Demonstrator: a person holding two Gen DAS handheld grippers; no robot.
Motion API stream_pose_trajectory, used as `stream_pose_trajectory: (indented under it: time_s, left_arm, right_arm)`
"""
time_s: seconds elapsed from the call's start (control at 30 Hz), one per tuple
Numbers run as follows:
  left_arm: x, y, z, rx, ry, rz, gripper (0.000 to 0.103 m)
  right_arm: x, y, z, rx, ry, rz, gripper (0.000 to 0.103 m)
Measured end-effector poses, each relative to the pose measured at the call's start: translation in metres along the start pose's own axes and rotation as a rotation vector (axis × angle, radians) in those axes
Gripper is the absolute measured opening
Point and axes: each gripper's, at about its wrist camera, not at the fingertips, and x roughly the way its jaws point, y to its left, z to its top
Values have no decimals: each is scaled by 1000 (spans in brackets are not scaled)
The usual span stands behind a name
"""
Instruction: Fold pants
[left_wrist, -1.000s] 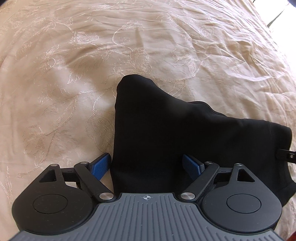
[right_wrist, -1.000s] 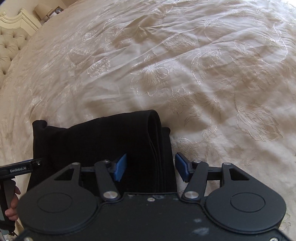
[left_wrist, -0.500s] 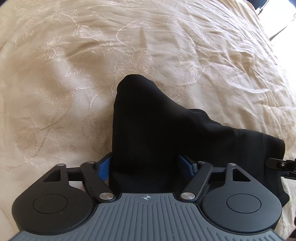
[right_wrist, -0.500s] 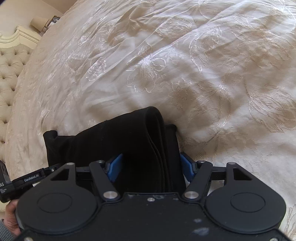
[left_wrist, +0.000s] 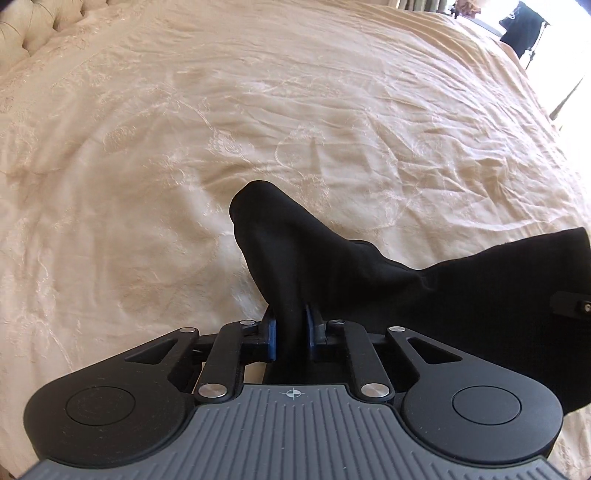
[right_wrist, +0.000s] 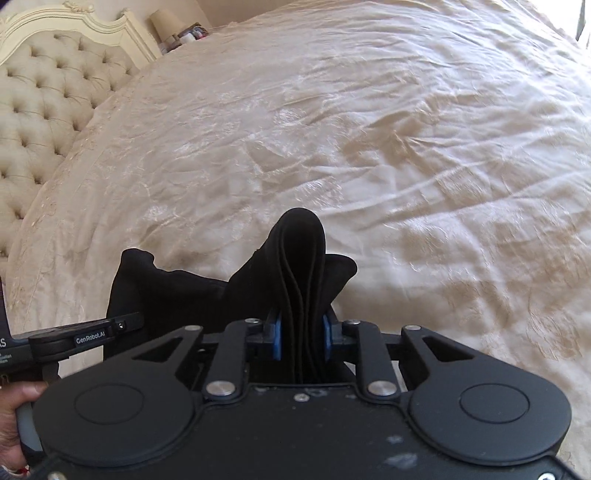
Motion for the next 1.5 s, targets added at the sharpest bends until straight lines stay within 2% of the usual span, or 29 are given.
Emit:
stream_pose_trajectory:
  time_s: [0.13, 0.3, 0.53, 0.63, 0.7, 0.8, 0.93, 0.97, 1.03, 1.13, 1.27, 1.37, 1.43, 1.5]
  left_arm:
    - [-18, 40, 20, -26, -66, 35, 14]
    - [-28, 107, 54, -69, -116, 105, 14]
    - [-18, 198, 86, -160, -116, 174, 14]
    - [-7, 223, 91, -158, -116, 226, 14]
    - [5, 238, 93, -160, -78, 264, 14]
    - [15, 256, 93, -214, -50, 251, 14]
    - [10, 261, 88, -218, -62, 250, 17]
    - [9, 262, 87, -218, -65, 247, 24]
    - [5, 260, 83, -225, -76, 235, 31]
    - [-2, 255, 79, -232, -91, 223, 33]
    - [-15, 235, 72, -220, -93, 234, 37]
    - [-25, 216, 67, -206, -102, 240, 40]
    - [-33, 203, 61, -207, -110, 235, 41]
    - [-42, 190, 55, -224, -100, 246, 43]
  right_arm:
    - [15, 42, 22, -44, -11, 51, 21]
    - [56, 109, 54, -77, -5, 127, 21]
    - [118, 205, 91, -170, 3, 183, 21]
    - [147, 233, 99, -206, 16, 152, 21]
    - [171, 246, 102, -239, 36, 68, 25]
    - [196, 249, 105, -250, 58, -58, 31]
    - [194, 250, 100, -292, 25, -140, 38]
    - [190, 253, 95, -321, 14, -178, 39]
    - [184, 255, 90, -372, -15, -253, 37]
    - [175, 254, 80, -409, -35, -339, 37]
    - [150, 247, 73, -370, -91, -364, 37]
    - [130, 252, 63, -387, -137, -385, 38]
    - [113, 254, 54, -408, -179, -368, 38]
    - [100, 256, 46, -408, -191, -311, 38]
